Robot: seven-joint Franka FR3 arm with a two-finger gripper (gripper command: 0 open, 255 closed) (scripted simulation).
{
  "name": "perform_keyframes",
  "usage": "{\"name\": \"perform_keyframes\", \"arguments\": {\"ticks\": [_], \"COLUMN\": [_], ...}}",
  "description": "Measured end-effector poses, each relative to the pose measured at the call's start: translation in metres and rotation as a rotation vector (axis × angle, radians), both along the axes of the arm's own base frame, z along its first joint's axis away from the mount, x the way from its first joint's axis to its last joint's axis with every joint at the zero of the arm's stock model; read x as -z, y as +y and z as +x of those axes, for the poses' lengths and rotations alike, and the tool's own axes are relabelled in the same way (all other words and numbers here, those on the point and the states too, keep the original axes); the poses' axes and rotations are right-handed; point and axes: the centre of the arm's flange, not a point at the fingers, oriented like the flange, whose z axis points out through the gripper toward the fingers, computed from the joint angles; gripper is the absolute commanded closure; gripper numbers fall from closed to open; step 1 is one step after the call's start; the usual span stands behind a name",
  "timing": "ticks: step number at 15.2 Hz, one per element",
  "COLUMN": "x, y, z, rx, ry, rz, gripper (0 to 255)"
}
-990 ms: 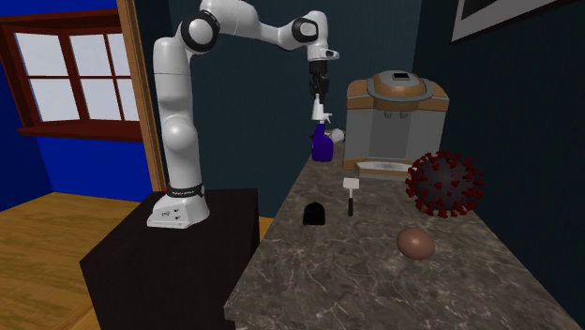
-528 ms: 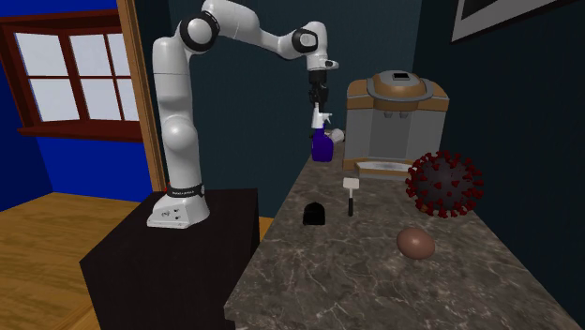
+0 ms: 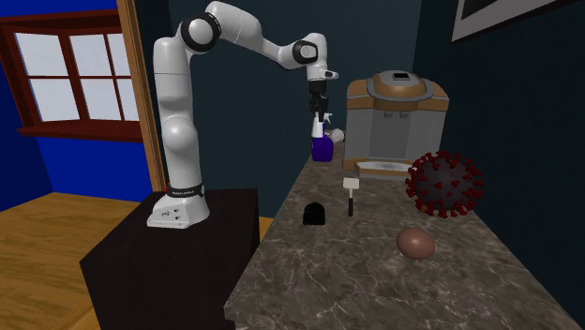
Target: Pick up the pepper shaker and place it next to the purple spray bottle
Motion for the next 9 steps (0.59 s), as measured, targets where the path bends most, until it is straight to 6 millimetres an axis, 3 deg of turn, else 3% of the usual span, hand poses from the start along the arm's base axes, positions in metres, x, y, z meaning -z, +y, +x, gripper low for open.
{"name": "perform_keyframes", "arguments": {"ticks": [9], "x": [0.049], "y": [-0.001], "z": [-0.001], "rx": [0.0], "ry": [0.0], "rz": [0.0], "gripper": [255]}}
